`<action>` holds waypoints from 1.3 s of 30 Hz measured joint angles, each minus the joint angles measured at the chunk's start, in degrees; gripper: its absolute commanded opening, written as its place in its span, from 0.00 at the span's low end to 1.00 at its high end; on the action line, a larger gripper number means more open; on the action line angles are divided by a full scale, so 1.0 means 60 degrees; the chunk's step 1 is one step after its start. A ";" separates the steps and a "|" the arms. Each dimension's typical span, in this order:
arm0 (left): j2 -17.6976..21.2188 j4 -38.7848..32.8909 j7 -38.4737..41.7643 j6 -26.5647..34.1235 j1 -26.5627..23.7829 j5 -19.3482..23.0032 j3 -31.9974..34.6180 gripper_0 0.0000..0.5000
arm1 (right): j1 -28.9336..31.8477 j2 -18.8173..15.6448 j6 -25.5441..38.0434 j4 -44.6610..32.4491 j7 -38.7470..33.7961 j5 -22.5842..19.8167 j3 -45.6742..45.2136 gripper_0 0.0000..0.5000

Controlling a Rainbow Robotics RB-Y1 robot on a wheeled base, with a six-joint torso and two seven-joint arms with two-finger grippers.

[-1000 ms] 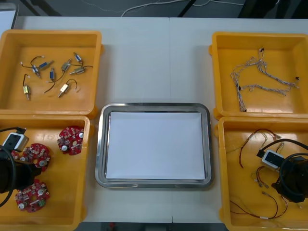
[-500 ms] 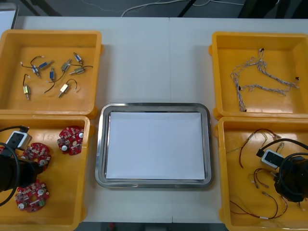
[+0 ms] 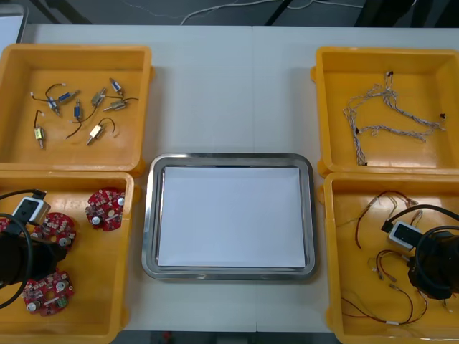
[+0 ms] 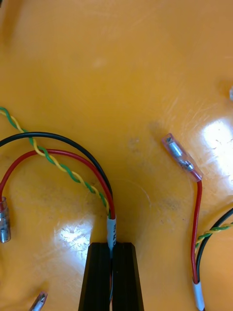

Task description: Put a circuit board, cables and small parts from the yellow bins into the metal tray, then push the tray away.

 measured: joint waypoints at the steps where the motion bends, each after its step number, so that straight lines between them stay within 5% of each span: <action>1: 0.0000 0.0004 0.0000 0.0000 0.0000 -0.0003 0.0000 0.99 | -0.0027 0.0002 0.0123 -0.0055 0.0015 -0.0039 -0.0038 0.00; 11: 0.0000 0.0018 0.0000 0.0000 0.0000 -0.0042 0.0000 0.85 | -0.0131 0.0082 0.2092 -0.1767 0.0026 -0.0510 -0.1155 0.00; 22: 0.0000 0.0082 0.0000 -0.0016 0.0000 -0.0117 -0.0015 0.69 | -0.0496 0.0261 0.3860 -0.2407 0.0024 -0.2415 -0.2725 0.00; 25: 0.0000 0.0088 0.0000 -0.0021 0.0000 -0.0142 -0.0024 0.56 | -0.0779 0.0382 0.4509 -0.2448 0.0018 -0.2759 -0.3101 0.00; 30: 0.0000 0.0106 0.0000 -0.0058 0.0000 -0.0205 -0.0097 0.00 | -0.1328 0.0532 0.5196 -0.2545 -0.0654 -0.3194 -0.3495 0.00; 39: 0.0000 0.0112 0.0000 -0.0109 0.0000 -0.0231 -0.0112 0.00 | -0.1999 0.0541 0.5215 -0.3359 -0.2612 -0.3227 -0.3542 0.00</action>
